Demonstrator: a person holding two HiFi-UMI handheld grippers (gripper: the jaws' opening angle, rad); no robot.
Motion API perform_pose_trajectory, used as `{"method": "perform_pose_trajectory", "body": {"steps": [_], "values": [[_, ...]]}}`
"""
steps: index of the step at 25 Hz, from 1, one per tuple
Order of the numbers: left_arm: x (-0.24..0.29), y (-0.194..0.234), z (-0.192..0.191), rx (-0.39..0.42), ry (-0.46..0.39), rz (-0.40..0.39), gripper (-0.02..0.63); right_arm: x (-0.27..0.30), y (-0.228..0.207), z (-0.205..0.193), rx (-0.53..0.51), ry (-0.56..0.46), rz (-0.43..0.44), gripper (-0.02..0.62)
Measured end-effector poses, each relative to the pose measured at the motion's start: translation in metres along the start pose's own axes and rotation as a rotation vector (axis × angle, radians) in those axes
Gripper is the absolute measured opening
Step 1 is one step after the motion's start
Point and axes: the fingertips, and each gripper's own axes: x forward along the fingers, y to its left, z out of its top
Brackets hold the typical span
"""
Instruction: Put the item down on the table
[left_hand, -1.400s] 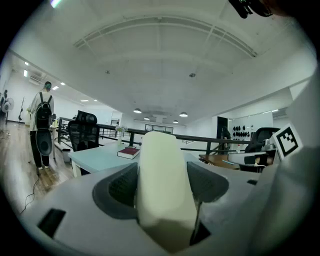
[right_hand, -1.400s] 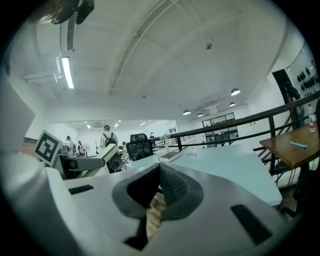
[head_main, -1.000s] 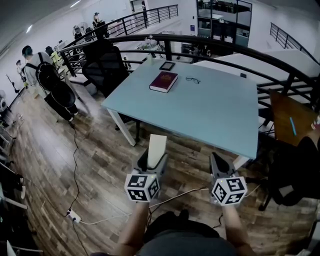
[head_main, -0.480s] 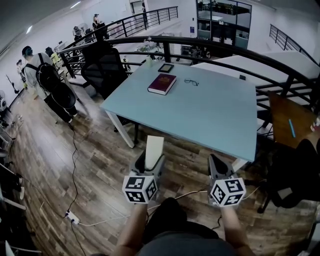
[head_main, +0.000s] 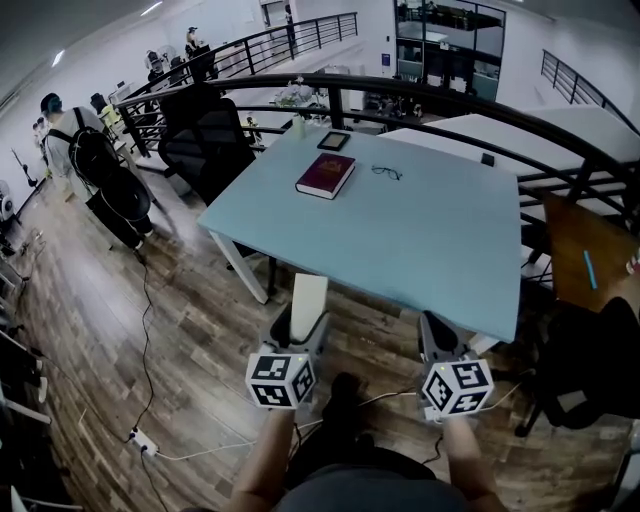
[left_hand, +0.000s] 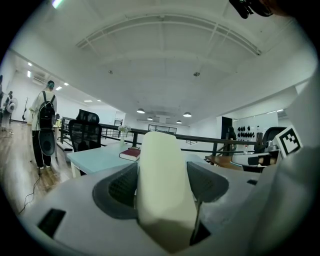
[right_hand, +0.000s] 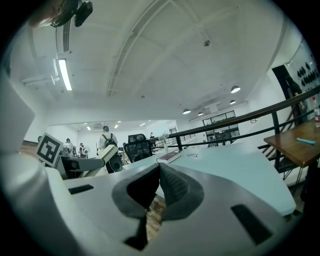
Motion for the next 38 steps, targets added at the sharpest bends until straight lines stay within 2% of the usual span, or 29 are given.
{"method": "perform_pose_trajectory", "body": {"steps": [23,30,38], "values": [[0.17,0.133,0.056,-0.019,0.006,-0.039,0.31,0.214,-0.013,0.04,-0.015,0.023,-0.035,0.003],[0.197,0.156,0.066,-0.014,0.0,-0.045,0.31,0.245,-0.014,0.05,-0.023,0.012,-0.049,0.003],[0.223,0.162,0.074,-0.007,0.001,-0.048,0.31,0.259,-0.029,0.062,-0.022,0.0,-0.066,0.003]]}}
